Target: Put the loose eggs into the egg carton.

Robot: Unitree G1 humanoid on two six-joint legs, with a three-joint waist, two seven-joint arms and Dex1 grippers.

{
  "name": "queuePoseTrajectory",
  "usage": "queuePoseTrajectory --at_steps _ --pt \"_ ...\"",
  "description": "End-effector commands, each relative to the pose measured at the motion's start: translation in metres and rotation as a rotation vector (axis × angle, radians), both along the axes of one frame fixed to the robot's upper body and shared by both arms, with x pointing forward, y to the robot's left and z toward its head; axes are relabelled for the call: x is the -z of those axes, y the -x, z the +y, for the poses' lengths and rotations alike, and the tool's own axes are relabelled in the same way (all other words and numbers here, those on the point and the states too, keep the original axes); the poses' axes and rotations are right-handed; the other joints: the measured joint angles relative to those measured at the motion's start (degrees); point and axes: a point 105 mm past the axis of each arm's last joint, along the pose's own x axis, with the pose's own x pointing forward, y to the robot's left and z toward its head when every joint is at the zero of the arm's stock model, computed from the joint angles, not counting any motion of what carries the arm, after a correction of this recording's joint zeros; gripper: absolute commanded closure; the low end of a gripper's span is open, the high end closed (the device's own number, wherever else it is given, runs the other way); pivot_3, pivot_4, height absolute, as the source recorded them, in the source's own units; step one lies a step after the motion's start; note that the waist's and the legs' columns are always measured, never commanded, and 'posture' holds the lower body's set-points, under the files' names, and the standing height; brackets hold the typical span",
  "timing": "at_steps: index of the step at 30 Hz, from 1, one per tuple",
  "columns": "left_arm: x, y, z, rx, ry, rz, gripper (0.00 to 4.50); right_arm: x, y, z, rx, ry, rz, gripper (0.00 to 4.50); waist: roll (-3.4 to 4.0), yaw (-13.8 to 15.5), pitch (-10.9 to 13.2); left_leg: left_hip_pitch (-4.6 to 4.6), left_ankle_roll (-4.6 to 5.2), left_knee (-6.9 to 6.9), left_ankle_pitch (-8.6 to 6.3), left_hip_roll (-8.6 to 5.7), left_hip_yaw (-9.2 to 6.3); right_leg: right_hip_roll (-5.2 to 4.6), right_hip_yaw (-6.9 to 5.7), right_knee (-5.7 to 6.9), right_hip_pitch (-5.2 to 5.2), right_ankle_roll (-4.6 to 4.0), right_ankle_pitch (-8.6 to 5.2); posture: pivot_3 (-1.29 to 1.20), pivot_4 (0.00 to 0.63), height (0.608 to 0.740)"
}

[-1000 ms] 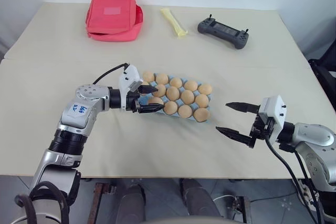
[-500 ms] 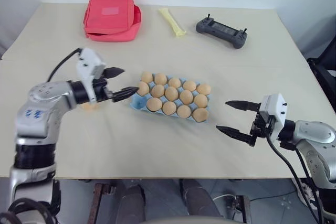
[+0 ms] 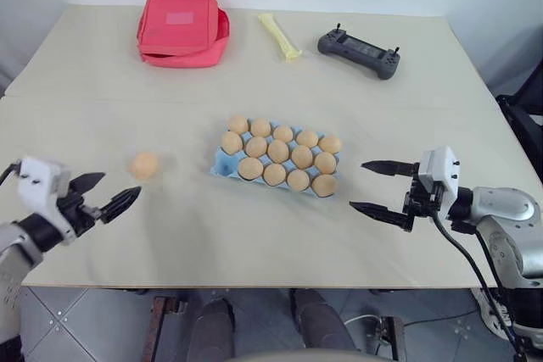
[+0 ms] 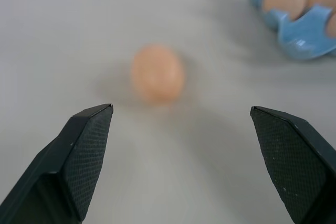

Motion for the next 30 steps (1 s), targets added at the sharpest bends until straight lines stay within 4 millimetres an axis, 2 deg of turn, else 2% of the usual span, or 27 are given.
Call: queuePoseTrajectory --at_steps 1,4,7,12,15,18,21,30 --pt "-0.006 0.011 0.006 -0.047 0.002 -0.054 0.02 -0.006 -0.001 0.003 -0.02 -0.004 -0.039 0.0 0.0 0.11 0.0 0.0 0.0 0.01 0.0 0.0 0.0 0.0 0.0 0.0 0.0 -0.05 -0.03 0.0 0.15 0.74" --pt "-0.001 0.013 0.007 -0.069 0.012 -0.052 0.02 -0.007 -0.002 0.003 -0.023 -0.001 -0.042 0.0 0.0 0.09 0.0 0.0 0.0 0.04 0.0 -0.01 0.0 -0.01 0.0 -0.01 0.01 -0.13 -0.04 0.0 0.15 0.74" --pt "-0.005 0.004 0.005 -0.062 0.0 -0.075 0.02 -0.008 -0.003 0.004 -0.025 -0.001 -0.045 0.0 0.0 -0.01 0.0 0.0 0.01 0.06 0.02 -0.01 0.01 -0.01 0.01 -0.02 0.01 -0.24 -0.07 0.0 0.15 0.74" --pt "-0.025 -0.037 -0.005 -0.047 -0.026 -0.167 0.02 -0.011 -0.003 0.006 -0.02 -0.004 -0.051 0.0 0.0 0.26 0.0 0.01 0.07 0.08 0.07 -0.02 0.0 0.0 0.01 -0.01 0.03 -0.23 -0.04 0.0 0.15 0.74" --pt "-0.029 -0.059 -0.015 -0.019 -0.02 -0.17 0.02 -0.012 -0.001 0.006 -0.014 -0.005 -0.053 0.0 0.0 0.12 0.0 0.0 0.07 0.08 0.07 -0.04 0.01 0.0 0.03 -0.02 0.05 -0.02 0.08 0.0 0.15 0.74" --pt "-0.022 -0.078 -0.018 -0.008 -0.033 -0.138 0.02 -0.012 -0.001 0.006 -0.002 -0.005 -0.055 0.0 0.0 -0.17 0.0 0.01 0.04 0.0 0.05 -0.03 0.02 0.01 0.02 -0.01 0.01 0.54 0.37 0.0 0.15 0.74" --pt "-0.009 -0.092 -0.022 0.006 -0.043 -0.074 0.02 -0.011 -0.001 0.002 0.014 -0.003 -0.056 0.0 0.0 -0.15 0.0 0.0 0.04 -0.1 0.04 -0.01 0.01 0.06 0.02 0.01 -0.07 0.55 0.37 0.0 0.15 0.74" --pt "0.01 -0.099 -0.024 0.023 -0.084 0.042 0.02 -0.008 0.003 -0.005 0.04 0.002 -0.051 0.0 0.0 0.16 0.0 -0.04 0.0 -0.08 0.01 -0.01 0.01 0.05 0.01 0.01 -0.09 0.56 0.34 0.0 0.15 0.74"
